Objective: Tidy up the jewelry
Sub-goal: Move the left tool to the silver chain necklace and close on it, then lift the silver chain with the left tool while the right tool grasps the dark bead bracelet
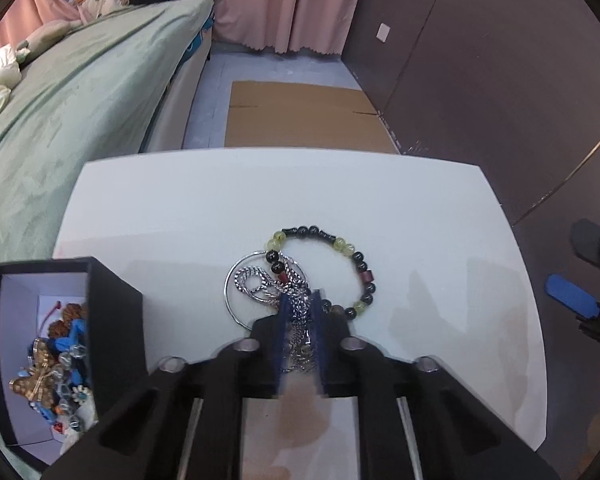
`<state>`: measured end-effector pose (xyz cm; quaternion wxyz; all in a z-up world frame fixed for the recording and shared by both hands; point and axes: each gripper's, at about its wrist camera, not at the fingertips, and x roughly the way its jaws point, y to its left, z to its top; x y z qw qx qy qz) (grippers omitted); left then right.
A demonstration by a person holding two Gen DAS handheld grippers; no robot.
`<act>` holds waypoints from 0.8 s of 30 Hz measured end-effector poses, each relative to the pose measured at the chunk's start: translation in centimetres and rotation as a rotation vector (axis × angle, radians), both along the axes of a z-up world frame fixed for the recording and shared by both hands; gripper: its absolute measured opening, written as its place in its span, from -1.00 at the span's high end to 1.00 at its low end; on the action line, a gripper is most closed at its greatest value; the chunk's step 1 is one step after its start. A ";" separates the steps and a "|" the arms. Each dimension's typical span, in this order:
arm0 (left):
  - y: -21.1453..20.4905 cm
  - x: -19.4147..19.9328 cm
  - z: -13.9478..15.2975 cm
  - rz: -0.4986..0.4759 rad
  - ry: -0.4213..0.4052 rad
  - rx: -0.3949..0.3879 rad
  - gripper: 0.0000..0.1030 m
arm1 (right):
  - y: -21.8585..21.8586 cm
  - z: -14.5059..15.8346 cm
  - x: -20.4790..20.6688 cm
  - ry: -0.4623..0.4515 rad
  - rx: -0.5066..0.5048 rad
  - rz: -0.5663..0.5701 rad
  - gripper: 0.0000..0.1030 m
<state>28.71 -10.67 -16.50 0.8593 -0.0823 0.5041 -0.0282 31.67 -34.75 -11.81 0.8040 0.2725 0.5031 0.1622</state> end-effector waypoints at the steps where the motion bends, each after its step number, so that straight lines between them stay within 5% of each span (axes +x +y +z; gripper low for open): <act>1: 0.0 -0.1 0.3 -0.002 -0.005 -0.003 0.95 | 0.1 -0.1 0.0 0.000 0.001 0.003 -0.60; 24: 2.0 -3.0 14.3 -0.021 -0.256 -0.040 0.96 | 3.5 -1.0 0.4 0.020 -0.026 0.078 -0.42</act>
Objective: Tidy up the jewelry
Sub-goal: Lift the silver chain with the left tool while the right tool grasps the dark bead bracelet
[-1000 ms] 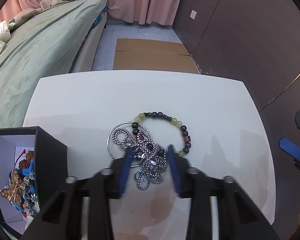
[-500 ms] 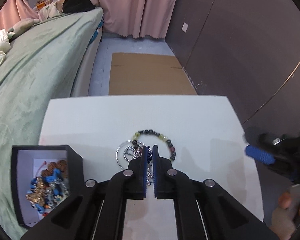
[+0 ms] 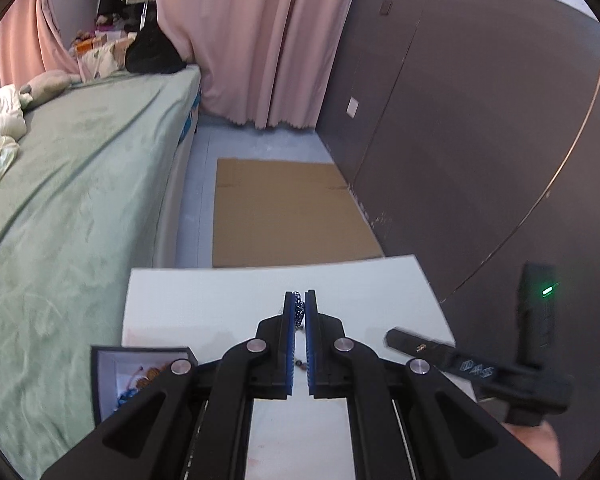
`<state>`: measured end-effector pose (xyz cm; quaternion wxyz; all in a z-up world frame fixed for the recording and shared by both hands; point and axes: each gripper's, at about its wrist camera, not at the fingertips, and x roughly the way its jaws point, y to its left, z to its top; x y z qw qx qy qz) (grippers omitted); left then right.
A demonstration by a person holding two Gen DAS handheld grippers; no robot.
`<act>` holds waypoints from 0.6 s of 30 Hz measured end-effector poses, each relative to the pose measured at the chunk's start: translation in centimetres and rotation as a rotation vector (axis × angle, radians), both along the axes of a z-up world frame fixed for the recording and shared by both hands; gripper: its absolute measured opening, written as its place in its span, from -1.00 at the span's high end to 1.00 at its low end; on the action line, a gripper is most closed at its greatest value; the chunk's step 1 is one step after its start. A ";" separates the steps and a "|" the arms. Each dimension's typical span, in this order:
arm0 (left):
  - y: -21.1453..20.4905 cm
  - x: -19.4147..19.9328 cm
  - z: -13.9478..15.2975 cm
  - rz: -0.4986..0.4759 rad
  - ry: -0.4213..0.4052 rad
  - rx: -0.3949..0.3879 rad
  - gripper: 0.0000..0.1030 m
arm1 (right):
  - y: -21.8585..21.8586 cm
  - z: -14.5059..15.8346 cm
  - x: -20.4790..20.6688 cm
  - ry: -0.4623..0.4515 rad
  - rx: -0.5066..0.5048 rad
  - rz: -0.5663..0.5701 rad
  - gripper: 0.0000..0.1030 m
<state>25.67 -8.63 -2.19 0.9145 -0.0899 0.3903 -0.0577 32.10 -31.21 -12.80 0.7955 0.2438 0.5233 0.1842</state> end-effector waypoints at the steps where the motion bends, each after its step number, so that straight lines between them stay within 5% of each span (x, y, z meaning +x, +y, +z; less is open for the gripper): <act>1: 0.1 -0.1 0.6 0.000 -0.010 -0.002 0.96 | 0.2 -0.1 0.0 0.002 -0.002 0.006 -0.40; 9: 1.4 -1.1 5.0 0.014 -0.091 0.012 0.96 | 2.3 -1.2 0.6 -0.006 -0.040 0.062 0.13; 18: 3.1 -2.5 8.5 0.038 -0.139 0.040 0.96 | 5.5 -2.6 1.2 -0.022 -0.150 0.091 0.16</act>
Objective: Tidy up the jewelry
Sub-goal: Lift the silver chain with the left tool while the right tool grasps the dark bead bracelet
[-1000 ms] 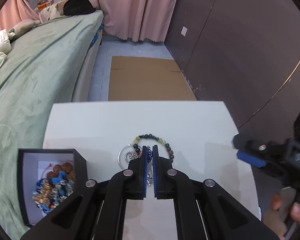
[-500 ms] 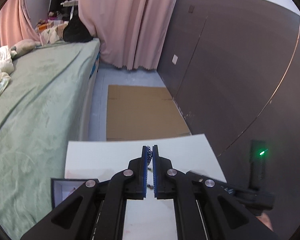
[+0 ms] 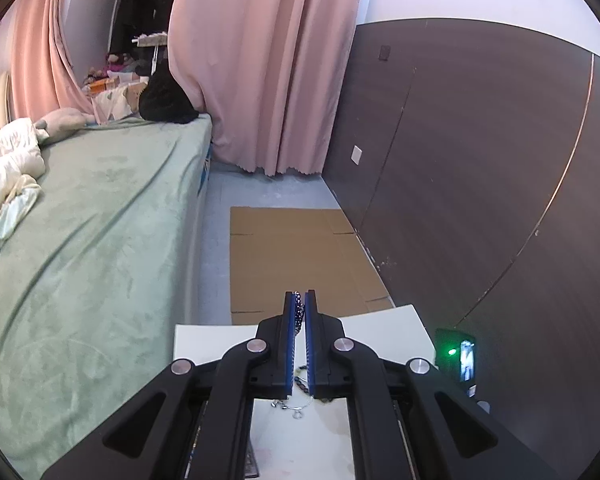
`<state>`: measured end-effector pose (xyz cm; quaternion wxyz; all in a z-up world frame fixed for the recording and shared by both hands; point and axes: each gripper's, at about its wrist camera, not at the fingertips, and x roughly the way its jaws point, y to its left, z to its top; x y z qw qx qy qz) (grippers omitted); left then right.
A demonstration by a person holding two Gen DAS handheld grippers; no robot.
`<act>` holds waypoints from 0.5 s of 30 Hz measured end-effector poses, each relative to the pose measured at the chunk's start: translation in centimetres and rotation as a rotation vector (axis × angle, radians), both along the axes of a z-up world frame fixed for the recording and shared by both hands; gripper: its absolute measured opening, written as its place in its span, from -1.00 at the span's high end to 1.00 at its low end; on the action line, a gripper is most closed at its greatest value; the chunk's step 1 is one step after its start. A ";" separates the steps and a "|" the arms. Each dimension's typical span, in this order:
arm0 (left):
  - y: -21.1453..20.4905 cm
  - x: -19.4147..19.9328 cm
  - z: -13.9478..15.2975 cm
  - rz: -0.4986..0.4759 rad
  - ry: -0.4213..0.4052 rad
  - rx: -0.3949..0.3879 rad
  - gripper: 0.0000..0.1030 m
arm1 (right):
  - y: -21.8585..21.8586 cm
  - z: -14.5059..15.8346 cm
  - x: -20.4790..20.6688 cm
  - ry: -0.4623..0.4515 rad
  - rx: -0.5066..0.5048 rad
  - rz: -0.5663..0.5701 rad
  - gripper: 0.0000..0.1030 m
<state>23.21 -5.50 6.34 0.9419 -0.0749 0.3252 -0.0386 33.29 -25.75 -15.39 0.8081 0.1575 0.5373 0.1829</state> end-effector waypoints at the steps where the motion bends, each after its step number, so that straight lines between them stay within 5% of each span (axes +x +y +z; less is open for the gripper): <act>1: 0.2 -0.2 0.3 0.003 -0.005 0.002 0.96 | 0.4 -0.3 0.0 0.002 -0.013 0.004 0.16; 13: 2.6 -1.3 3.7 0.058 -0.047 0.030 0.96 | 5.6 -2.2 -0.5 -0.092 -0.334 0.088 0.17; 15: 2.6 -1.7 4.4 0.059 -0.060 0.033 0.96 | 5.7 -2.3 -0.8 -0.102 -0.378 0.102 0.38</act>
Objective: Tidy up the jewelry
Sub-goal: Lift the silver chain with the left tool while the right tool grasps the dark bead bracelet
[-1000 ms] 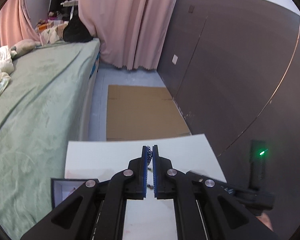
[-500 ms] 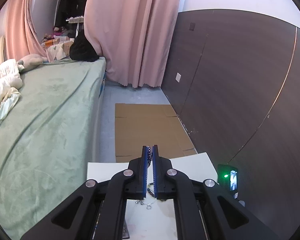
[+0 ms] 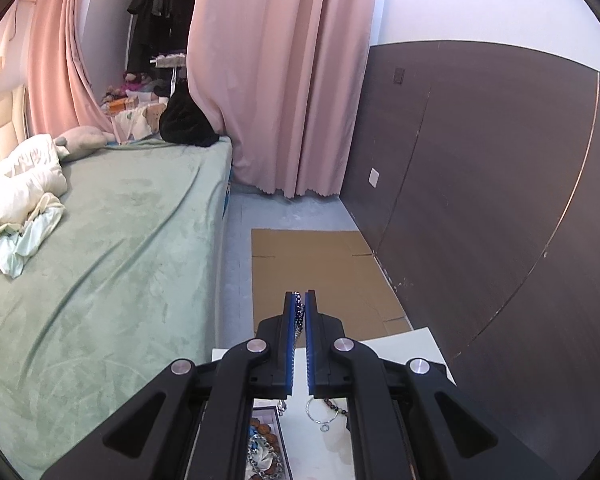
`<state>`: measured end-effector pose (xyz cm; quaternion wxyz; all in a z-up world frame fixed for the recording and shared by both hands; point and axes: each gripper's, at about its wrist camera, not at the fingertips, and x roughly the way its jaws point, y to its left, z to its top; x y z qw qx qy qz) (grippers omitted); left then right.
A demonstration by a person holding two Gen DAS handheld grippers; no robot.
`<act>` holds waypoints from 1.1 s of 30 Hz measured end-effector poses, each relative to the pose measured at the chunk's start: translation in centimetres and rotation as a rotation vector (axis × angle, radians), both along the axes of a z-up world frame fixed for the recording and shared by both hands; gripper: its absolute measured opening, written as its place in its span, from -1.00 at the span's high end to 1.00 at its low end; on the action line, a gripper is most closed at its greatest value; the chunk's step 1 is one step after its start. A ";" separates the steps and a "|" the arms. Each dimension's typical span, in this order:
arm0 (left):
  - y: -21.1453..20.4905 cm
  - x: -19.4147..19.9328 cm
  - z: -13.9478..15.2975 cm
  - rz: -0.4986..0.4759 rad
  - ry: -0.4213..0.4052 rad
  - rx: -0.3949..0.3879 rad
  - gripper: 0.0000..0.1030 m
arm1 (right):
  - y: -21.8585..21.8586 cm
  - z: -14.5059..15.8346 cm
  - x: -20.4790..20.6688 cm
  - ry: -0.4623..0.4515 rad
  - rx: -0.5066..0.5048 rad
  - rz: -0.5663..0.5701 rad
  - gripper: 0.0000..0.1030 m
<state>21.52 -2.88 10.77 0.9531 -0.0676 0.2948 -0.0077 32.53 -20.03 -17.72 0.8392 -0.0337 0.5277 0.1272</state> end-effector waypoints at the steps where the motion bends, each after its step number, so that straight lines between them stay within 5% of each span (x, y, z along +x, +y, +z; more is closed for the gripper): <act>1: 0.0 -0.1 0.2 0.000 -0.005 0.002 0.96 | -0.2 0.0 -0.1 0.000 -0.007 -0.002 0.48; 2: 0.1 -0.2 0.5 0.001 -0.012 0.004 0.96 | -0.4 0.0 -0.1 0.010 0.005 -0.003 0.76; 3: 0.1 -0.4 0.9 0.004 -0.020 0.006 0.96 | -0.8 -0.1 0.0 0.034 0.037 -0.007 0.83; 20: 1.8 -3.1 5.0 0.065 -0.076 0.031 0.96 | -3.2 6.2 -2.4 -0.033 0.319 -0.005 0.83; 33: 3.8 -3.1 1.5 0.113 -0.014 0.020 0.96 | -2.5 8.4 -3.6 -0.082 0.405 0.033 0.83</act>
